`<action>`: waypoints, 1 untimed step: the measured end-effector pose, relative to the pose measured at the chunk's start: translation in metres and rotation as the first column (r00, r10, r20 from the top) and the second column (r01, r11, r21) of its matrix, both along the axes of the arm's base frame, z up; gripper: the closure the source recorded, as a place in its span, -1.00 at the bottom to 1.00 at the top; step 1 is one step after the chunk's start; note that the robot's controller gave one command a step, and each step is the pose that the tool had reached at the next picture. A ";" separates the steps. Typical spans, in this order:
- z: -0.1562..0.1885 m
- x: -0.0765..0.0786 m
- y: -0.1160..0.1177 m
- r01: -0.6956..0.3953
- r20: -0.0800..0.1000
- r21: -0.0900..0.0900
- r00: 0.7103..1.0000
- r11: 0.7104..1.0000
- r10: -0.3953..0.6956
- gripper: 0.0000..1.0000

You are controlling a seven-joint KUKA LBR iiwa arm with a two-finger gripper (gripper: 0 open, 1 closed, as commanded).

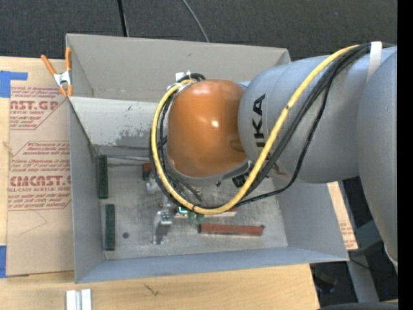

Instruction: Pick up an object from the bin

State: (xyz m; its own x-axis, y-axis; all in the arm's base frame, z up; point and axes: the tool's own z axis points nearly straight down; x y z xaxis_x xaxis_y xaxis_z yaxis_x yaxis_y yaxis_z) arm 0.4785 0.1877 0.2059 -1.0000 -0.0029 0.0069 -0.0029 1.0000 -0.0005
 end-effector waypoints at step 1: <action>0.003 0.002 -0.001 0.002 0.007 0.001 1.000 1.000 -0.002 -1.00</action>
Offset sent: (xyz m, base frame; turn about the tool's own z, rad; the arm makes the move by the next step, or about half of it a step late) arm 0.0208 -0.0968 -0.0777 0.0090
